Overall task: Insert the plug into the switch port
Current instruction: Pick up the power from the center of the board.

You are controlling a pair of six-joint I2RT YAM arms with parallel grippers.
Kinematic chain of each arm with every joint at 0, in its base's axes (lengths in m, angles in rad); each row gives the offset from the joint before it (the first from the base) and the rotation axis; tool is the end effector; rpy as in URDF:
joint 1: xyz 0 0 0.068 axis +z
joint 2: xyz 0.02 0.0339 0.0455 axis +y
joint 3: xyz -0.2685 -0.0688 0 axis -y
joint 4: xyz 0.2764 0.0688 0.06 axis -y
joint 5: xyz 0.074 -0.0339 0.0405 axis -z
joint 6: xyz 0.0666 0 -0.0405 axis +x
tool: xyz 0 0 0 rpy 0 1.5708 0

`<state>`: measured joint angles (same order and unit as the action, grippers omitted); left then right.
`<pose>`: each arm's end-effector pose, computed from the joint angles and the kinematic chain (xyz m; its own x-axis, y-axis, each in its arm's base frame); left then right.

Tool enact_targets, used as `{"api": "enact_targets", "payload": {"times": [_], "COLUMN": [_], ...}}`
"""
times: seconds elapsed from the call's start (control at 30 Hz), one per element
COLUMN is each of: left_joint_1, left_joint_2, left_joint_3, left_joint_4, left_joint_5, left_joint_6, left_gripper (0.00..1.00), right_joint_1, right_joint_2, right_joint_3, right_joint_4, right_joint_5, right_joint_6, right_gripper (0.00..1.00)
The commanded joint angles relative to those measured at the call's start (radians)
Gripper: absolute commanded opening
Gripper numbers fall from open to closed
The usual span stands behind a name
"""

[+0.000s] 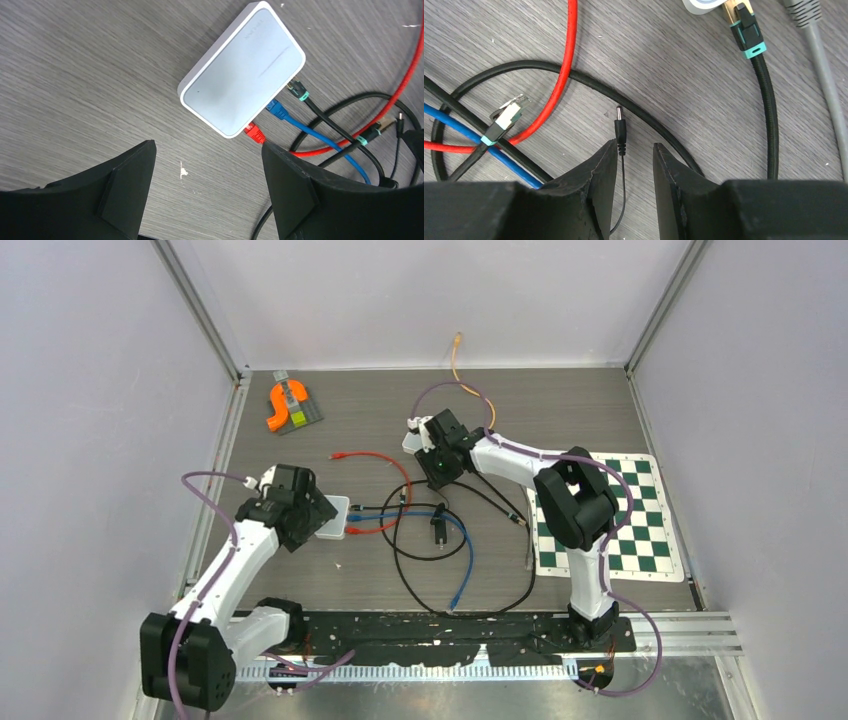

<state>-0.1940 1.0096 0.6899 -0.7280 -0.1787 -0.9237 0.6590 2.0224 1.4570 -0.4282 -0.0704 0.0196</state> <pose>0.2261 -0.0324 0.1900 -0.5943 -0.6834 -0.4240 -0.6163 0.7257 -0.3057 0.3761 0.2972 0.1400 -0.6750 -0.4980 -0.5444 -0.6280 0.7751 0.0696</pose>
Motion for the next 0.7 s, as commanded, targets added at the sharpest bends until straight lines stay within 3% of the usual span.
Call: {"api": "enact_targets", "payload": {"times": [0.0, 0.17, 0.33, 0.4, 0.5, 0.67], "left_joint_1": [0.005, 0.005, 0.004, 0.004, 0.004, 0.005], "left_joint_2": [0.039, 0.047, 0.127, 0.167, 0.236, 0.313], "left_joint_3": [0.042, -0.006, 0.046, 0.072, 0.129, 0.202], "left_joint_4": [-0.025, 0.060, 0.032, 0.029, -0.002, -0.010], "left_joint_5": [-0.049, -0.041, -0.054, -0.065, -0.064, 0.100], "left_joint_6": [-0.083, -0.093, 0.068, 0.128, 0.225, 0.461], "left_gripper": [0.81, 0.80, 0.82, 0.83, 0.88, 0.86], "right_joint_1": [0.002, 0.001, 0.002, 0.001, 0.002, 0.001], "right_joint_2": [0.018, 0.041, 0.058, 0.051, 0.026, -0.107], "right_joint_3": [0.044, 0.032, 0.005, -0.009, -0.024, -0.043], "right_joint_4": [0.006, 0.006, 0.006, 0.015, 0.026, 0.041], "right_joint_5": [-0.033, -0.033, -0.039, -0.036, -0.024, 0.007], "right_joint_6": [-0.039, -0.050, -0.067, -0.067, -0.068, -0.088], "right_gripper": [0.39, 0.39, 0.34, 0.29, 0.08, 0.05]}}
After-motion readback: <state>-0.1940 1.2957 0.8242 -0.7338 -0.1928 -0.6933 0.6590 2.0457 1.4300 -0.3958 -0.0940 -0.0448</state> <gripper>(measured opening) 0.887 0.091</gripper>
